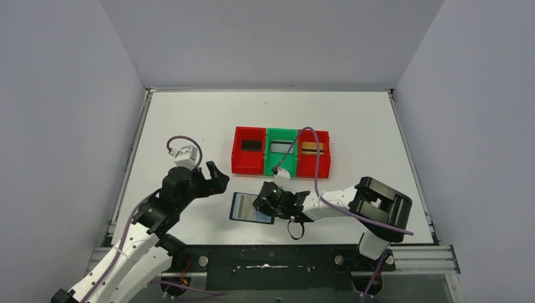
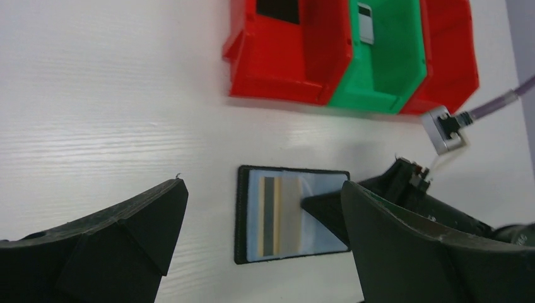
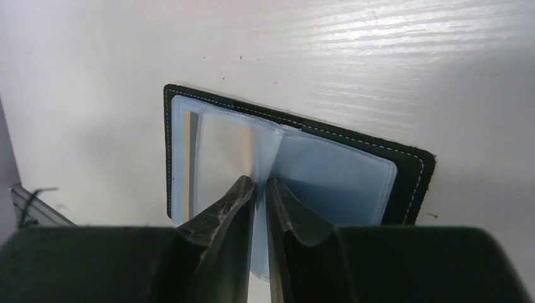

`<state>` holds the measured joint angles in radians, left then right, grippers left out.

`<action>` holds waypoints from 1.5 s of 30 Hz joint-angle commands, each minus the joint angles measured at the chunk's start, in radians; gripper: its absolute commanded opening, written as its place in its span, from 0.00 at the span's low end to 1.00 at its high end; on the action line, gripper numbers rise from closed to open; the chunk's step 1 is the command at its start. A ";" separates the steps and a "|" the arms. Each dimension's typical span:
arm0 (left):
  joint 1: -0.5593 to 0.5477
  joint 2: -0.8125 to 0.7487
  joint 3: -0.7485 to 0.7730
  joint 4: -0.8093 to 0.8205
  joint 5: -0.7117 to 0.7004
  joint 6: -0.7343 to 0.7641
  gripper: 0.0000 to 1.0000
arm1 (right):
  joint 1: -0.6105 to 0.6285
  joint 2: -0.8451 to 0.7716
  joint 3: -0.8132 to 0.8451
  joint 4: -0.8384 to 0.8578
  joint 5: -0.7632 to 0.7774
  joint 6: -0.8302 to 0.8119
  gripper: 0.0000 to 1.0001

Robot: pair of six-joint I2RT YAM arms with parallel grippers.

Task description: Take the credit cards out of the card holder

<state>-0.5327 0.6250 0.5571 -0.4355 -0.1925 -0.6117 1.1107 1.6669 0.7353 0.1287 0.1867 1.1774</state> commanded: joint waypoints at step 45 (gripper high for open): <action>-0.155 0.640 -0.085 0.465 0.531 -0.134 0.43 | -0.056 -0.035 -0.223 0.322 -0.062 0.150 0.20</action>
<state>-0.6804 1.2671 0.4503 -0.0364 0.3149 -0.7498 1.0653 1.6581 0.5514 0.4366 0.1253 1.3811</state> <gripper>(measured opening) 0.444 0.164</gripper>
